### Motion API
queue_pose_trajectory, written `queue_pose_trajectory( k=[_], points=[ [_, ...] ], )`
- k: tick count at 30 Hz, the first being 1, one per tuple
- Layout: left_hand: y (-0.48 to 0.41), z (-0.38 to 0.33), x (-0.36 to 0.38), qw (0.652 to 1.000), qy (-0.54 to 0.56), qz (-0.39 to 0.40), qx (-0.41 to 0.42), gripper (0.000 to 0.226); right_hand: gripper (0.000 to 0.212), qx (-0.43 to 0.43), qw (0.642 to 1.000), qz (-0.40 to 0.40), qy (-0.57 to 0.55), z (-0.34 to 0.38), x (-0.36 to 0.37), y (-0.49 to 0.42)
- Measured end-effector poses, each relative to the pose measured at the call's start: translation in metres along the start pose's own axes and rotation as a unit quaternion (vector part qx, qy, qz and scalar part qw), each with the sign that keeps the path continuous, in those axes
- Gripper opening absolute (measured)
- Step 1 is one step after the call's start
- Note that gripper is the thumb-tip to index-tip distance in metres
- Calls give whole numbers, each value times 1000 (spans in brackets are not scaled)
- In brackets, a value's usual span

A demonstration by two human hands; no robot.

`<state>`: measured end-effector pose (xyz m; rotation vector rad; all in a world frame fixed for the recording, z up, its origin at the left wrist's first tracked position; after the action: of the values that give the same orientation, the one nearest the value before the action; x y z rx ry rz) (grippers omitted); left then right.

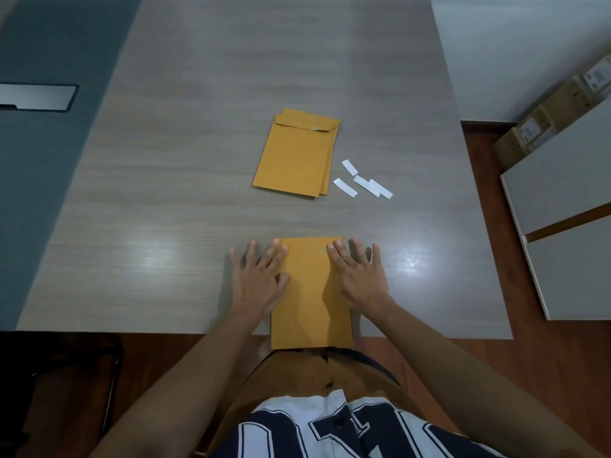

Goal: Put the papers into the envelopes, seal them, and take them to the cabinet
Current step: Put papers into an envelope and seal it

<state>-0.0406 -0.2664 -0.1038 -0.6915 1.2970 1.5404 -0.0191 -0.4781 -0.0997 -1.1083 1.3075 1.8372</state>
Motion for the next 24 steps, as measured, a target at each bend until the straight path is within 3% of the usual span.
queue_pose_trajectory(
  k=[7, 12, 16, 24],
  points=[
    [-3, -3, -13, 997, 56, 31, -52, 63, 64, -18, 999, 8, -26, 0, 2, -4],
    [-17, -5, -35, 983, 157, -49, -85, 56, 43, -50, 995, -60, -68, 3, -18, -13],
    [-21, -5, -42, 983, 163, -36, -82, 62, 41, -44, 994, -63, -72, 4, -28, -18],
    [-16, -7, -26, 964, 233, 1, -125, 44, 29, -20, 986, -120, -112, -5, -30, -18]
  ],
)
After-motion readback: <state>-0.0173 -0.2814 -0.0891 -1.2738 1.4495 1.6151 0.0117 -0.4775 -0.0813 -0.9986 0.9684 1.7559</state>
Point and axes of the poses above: each hand's wrist, its own y-axis away from the middle knuckle, its own x-axis out of the palm, z = x × y, the point moved 4 cm from there along -y, towards the middle knuckle, and after that the axes turned 15 degrees about -y, right-handed, at the moved point
